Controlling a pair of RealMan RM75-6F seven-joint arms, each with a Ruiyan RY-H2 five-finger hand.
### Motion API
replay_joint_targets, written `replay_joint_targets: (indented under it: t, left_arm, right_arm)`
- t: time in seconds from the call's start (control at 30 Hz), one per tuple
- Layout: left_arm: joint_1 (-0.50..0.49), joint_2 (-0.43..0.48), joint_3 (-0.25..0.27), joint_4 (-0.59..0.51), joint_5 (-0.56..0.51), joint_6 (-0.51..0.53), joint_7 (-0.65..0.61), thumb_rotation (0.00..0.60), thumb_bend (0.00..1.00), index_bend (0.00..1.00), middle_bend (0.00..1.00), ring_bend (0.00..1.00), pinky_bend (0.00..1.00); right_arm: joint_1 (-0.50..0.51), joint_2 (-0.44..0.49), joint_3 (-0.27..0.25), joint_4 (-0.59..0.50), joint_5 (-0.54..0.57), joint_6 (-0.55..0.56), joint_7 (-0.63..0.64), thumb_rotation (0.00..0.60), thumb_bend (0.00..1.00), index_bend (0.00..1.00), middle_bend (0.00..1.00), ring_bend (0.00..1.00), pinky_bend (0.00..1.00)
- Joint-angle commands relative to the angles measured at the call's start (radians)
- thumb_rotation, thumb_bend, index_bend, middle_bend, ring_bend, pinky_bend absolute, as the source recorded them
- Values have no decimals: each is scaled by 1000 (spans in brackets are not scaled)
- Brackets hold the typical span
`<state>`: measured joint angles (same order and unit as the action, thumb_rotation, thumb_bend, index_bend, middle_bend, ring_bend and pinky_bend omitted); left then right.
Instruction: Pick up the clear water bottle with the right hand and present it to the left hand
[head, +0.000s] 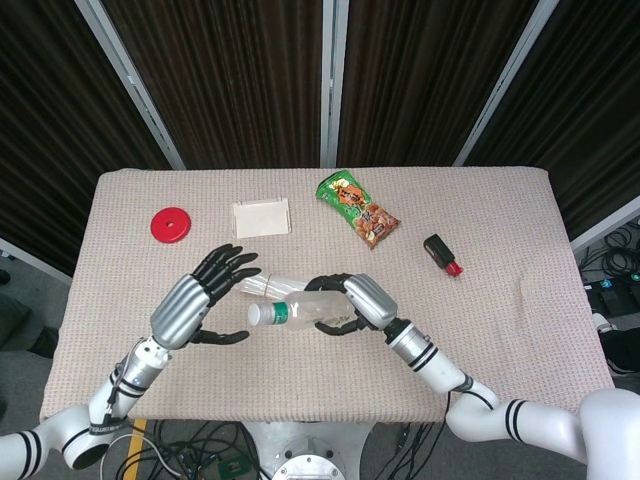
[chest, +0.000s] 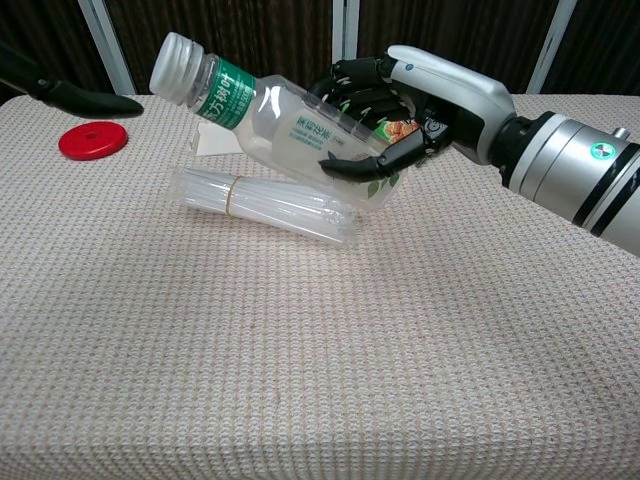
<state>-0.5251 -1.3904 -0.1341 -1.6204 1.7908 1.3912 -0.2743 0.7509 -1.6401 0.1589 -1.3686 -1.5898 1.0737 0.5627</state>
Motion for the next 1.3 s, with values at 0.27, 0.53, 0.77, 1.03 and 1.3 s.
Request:
replay_joint_targets:
  t: [0.27, 0.53, 0.77, 1.03, 1.3]
  left_arm:
    - [-27, -10, -2, -11, -12, -2, 16, 600, 0, 155, 66, 0, 0]
    - [-42, -17, -3, -16, -21, 9, -8, 600, 0, 156, 66, 0, 0]
    - [-48, -5, 0, -30, -19, 22, -15, 600, 0, 156, 66, 0, 0]
    - [-34, 5, 30, -25, -12, 33, 13, 600, 0, 156, 66, 0, 0]
    - [-42, -6, 28, -15, -30, 27, 10, 600, 0, 156, 66, 0, 0]
  right_arm:
    - [6, 5, -15, -13, -1, 8, 1, 600, 445, 614, 564, 397, 470]
    - [12, -4, -26, -10, 7, 4, -19, 600, 445, 617, 564, 405, 474]
    - [21, -17, -25, 3, 18, -3, -23, 600, 445, 617, 563, 405, 477]
    - [14, -5, -22, -3, 21, 20, -16, 600, 446, 617, 562, 409, 482]
    - [11, -4, -34, -15, 11, 31, -16, 600, 445, 617, 563, 411, 483]
